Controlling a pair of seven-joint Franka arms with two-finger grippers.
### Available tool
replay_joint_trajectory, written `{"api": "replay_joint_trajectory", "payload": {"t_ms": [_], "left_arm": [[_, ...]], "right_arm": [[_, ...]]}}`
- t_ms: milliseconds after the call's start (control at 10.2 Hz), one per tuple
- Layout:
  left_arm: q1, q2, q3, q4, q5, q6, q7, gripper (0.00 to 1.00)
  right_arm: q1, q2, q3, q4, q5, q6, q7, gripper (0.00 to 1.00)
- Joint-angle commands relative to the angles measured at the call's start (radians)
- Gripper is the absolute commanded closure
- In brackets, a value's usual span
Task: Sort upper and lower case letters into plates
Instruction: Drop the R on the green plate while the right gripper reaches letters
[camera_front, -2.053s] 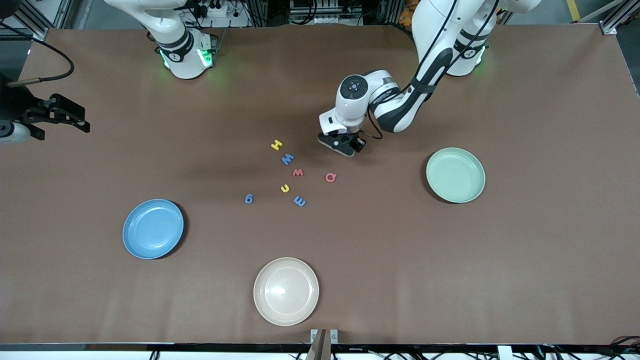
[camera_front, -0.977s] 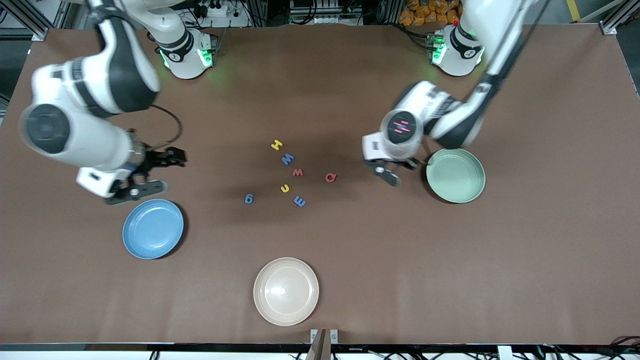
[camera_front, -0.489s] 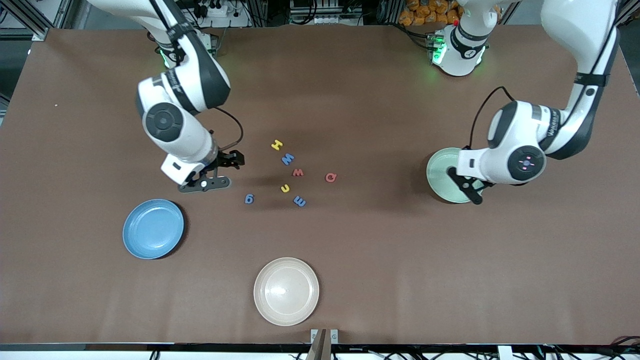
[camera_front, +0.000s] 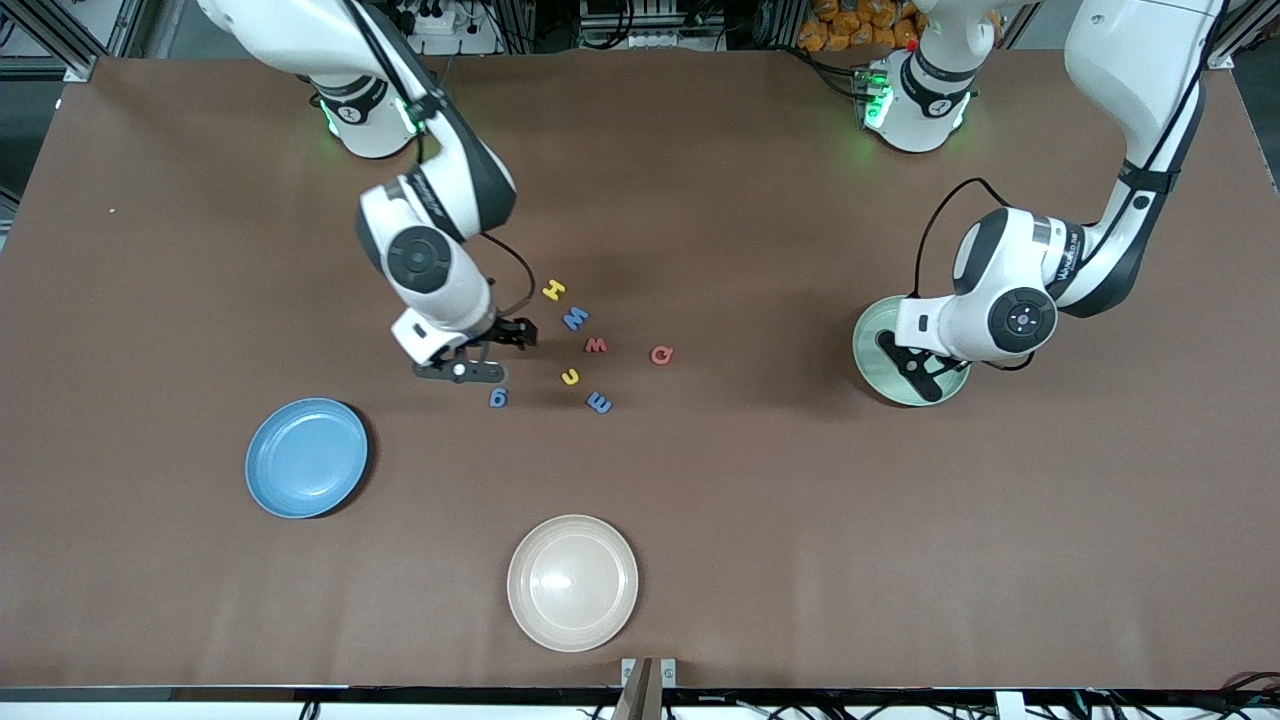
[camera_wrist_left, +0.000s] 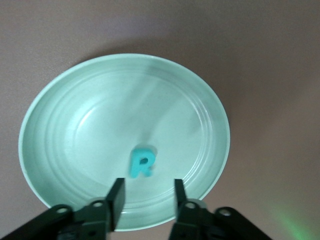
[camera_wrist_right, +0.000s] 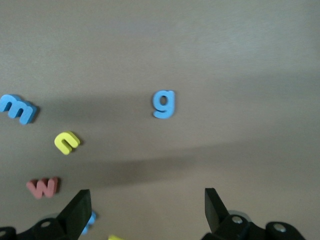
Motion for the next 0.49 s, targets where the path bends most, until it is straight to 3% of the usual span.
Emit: {"api": "replay_joint_trajectory", "payload": {"t_ms": [0,195,391], "left_arm": [[-0.02,-0.021,-0.018,0.009,-0.026,-0.004,-0.081,0.0],[-0.029,-0.018,-0.102,0.056,-0.037,-0.024,-0.28,0.0],[-0.061,0.025,-0.132,0.137,-0.095,-0.033,-0.411,0.0]], "right_arm": [[0.0,0.096,-0.008,0.01,0.002,0.134,0.018,0.0],[-0.009,0.118,-0.008,0.01,0.001,0.165,0.005,0.0],[-0.032,0.146,-0.008,0.009,-0.001,0.203,-0.061,0.0]]}}
